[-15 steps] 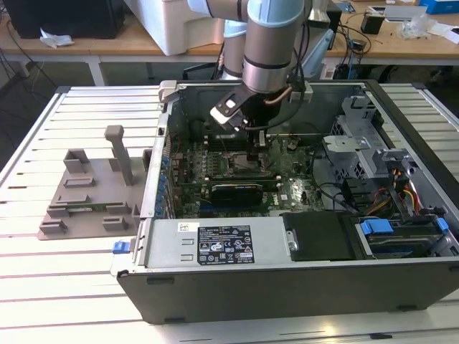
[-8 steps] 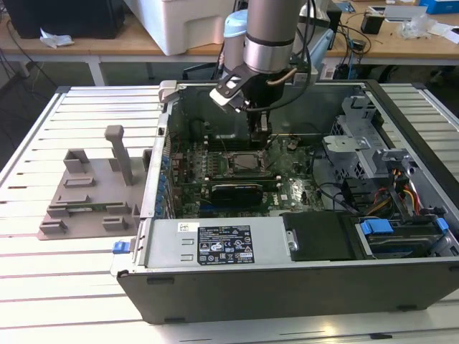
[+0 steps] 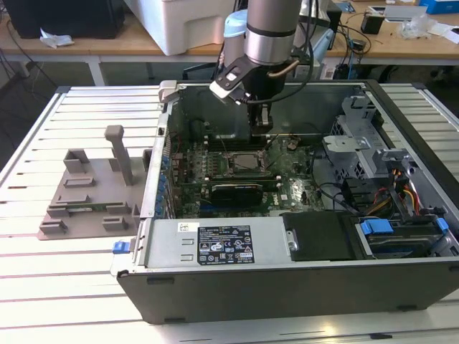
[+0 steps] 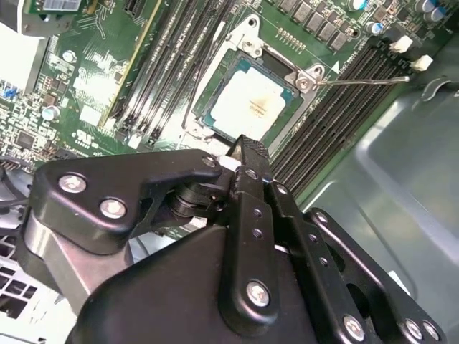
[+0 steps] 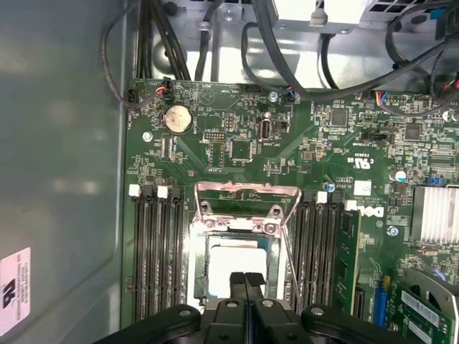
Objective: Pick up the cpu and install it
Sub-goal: 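Place the cpu into insertion slot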
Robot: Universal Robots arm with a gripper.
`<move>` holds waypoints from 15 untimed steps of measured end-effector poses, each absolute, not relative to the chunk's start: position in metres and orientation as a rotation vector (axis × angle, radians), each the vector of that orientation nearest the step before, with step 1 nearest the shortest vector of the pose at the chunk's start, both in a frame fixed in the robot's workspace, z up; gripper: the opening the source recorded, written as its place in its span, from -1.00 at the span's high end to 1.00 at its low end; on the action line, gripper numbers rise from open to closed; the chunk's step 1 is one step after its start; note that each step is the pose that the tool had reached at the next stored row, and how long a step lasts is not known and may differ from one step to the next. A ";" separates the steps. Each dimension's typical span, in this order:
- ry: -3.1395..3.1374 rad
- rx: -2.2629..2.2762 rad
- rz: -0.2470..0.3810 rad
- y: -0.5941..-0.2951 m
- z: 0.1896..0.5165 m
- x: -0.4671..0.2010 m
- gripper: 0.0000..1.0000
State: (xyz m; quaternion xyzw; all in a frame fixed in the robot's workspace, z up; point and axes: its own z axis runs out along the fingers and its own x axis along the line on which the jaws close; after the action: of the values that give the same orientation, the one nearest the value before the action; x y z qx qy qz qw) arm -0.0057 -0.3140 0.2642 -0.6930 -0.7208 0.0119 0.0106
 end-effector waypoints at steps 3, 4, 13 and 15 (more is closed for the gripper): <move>-2.249 -2.162 0.037 -0.314 0.269 -0.006 0.79; -2.249 -2.162 0.037 -0.314 0.271 -0.006 0.79; -2.249 -2.162 0.037 -0.314 0.287 -0.006 0.79; -2.249 -2.162 0.037 -0.314 0.290 -0.006 0.79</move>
State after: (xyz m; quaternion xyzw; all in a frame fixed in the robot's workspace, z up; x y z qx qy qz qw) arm -0.0057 -0.3140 0.2903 -0.6929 -0.7208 0.0118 0.0106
